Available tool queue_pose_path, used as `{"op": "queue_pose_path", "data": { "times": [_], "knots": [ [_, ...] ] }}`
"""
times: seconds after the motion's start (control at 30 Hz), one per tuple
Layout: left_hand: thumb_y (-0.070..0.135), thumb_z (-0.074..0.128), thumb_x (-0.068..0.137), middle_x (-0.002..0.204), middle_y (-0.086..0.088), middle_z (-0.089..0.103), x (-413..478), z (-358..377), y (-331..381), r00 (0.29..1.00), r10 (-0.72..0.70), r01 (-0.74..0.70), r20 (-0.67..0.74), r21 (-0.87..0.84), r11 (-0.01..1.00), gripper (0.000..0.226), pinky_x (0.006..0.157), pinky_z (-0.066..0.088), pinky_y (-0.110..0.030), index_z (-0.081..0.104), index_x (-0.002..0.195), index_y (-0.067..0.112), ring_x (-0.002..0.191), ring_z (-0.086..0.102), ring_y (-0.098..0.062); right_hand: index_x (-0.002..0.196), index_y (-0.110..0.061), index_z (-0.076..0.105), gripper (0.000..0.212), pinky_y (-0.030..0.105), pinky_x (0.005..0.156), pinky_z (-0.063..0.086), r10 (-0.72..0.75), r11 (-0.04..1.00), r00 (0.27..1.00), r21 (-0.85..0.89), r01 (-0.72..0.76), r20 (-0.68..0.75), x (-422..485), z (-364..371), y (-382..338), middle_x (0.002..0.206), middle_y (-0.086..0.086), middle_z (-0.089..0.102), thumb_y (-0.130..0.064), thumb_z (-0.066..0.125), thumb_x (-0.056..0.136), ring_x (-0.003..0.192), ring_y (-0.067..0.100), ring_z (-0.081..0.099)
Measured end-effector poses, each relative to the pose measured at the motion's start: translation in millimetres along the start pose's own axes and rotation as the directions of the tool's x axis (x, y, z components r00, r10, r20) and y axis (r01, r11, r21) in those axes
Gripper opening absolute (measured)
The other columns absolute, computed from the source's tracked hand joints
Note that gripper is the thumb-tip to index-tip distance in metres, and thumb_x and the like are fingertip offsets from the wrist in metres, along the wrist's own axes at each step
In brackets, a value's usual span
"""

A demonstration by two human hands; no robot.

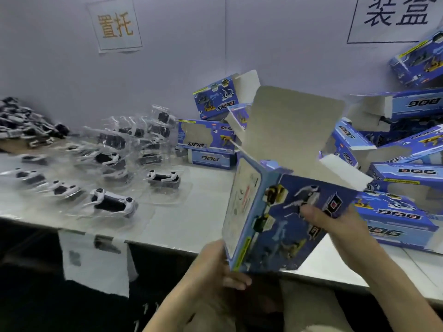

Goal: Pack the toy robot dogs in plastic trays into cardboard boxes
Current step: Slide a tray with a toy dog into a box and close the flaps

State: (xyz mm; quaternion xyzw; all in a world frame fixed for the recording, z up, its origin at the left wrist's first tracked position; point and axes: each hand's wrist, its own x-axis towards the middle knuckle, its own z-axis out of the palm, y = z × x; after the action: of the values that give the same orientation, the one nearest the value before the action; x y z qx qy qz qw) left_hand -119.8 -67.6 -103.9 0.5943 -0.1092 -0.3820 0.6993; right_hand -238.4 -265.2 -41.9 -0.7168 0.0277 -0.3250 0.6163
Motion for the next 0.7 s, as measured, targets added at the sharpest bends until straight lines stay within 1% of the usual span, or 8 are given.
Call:
{"op": "queue_pose_path", "data": {
  "times": [0.03,0.1,0.13,0.2,0.27,0.37,0.5,0.7],
  "knots": [
    [0.024,0.048,0.103,0.089,-0.011,0.073,-2,-11,7,0.982,0.166,-0.153,-0.089,0.138,0.978,0.021,0.049,0.054,-0.026,0.065,0.111,0.014,0.062,0.071,-0.025,0.108,-0.037,0.069,0.078,0.026,0.076,0.057,-0.01,0.999,0.996,-0.034,0.006,-0.091,2,-1,1,0.102,-0.015,0.076,-0.071,0.088,0.039,0.094,0.004,0.072],
    [0.025,0.06,0.097,0.093,0.008,0.073,-13,-41,25,0.777,0.6,-0.423,-0.191,0.547,0.722,0.011,0.062,0.051,-0.014,0.069,0.101,0.028,0.077,0.07,-0.009,0.117,-0.028,0.064,0.083,0.033,0.08,0.055,0.007,0.996,0.983,-0.084,-0.022,-0.184,11,-3,11,0.101,-0.02,0.075,-0.064,0.086,0.045,0.091,-0.001,0.071],
    [0.028,0.066,0.092,0.095,0.016,0.072,-20,-59,35,0.628,0.757,-0.402,-0.18,0.758,0.514,0.009,0.071,0.048,-0.013,0.069,0.1,0.033,0.086,0.067,-0.003,0.12,-0.025,0.062,0.082,0.032,0.079,0.055,0.021,0.994,0.978,-0.099,-0.042,-0.207,12,-2,14,0.1,-0.022,0.074,-0.06,0.083,0.048,0.089,-0.003,0.07],
    [0.034,0.073,0.086,0.109,0.015,0.067,-23,-96,51,0.405,0.899,-0.071,-0.168,0.974,0.214,0.023,0.087,0.042,-0.03,0.067,0.108,0.033,0.102,0.062,-0.011,0.121,-0.028,0.061,0.079,0.028,0.076,0.052,0.026,0.991,0.964,-0.123,-0.06,-0.266,12,0,22,0.099,-0.024,0.073,-0.056,0.08,0.05,0.091,-0.003,0.069],
    [0.04,0.071,0.085,0.12,0.001,0.063,-17,-129,65,0.435,0.858,0.235,-0.274,0.954,0.185,0.034,0.096,0.036,-0.047,0.064,0.117,0.029,0.113,0.056,-0.024,0.116,-0.034,0.06,0.07,0.03,0.079,0.051,0.047,0.99,0.951,-0.109,-0.084,-0.307,12,2,27,0.1,-0.024,0.073,-0.054,0.081,0.052,0.095,-0.001,0.069],
    [0.04,0.067,0.089,0.114,-0.004,0.064,-10,-154,68,0.525,0.746,0.344,-0.409,0.904,0.254,0.027,0.09,0.043,-0.045,0.067,0.11,0.023,0.113,0.051,-0.028,0.11,-0.038,0.059,0.057,0.028,0.075,0.052,0.077,0.99,0.954,-0.094,-0.109,-0.288,12,2,33,0.099,-0.025,0.073,-0.049,0.079,0.059,0.09,-0.003,0.07],
    [0.026,0.075,0.084,0.089,0.003,0.065,-9,-145,54,0.526,0.807,0.098,-0.269,0.961,0.257,0.012,0.069,0.04,-0.032,0.07,0.092,0.019,0.091,0.052,-0.019,0.108,-0.038,0.061,0.051,0.028,0.072,0.053,0.08,0.99,0.953,-0.089,-0.11,-0.291,12,0,33,0.097,-0.024,0.074,-0.048,0.079,0.06,0.087,-0.003,0.071],
    [0.029,0.08,0.081,0.091,0.015,0.061,-7,-60,10,0.58,0.814,-0.318,0.032,0.929,0.19,0.015,0.078,0.036,-0.012,0.074,0.094,0.022,0.093,0.054,-0.008,0.117,-0.025,0.058,0.071,0.028,0.07,0.051,-0.042,0.99,0.909,-0.139,-0.018,-0.414,8,-9,10,0.095,-0.024,0.074,-0.055,0.077,0.055,0.086,-0.005,0.07]
  ]
}}
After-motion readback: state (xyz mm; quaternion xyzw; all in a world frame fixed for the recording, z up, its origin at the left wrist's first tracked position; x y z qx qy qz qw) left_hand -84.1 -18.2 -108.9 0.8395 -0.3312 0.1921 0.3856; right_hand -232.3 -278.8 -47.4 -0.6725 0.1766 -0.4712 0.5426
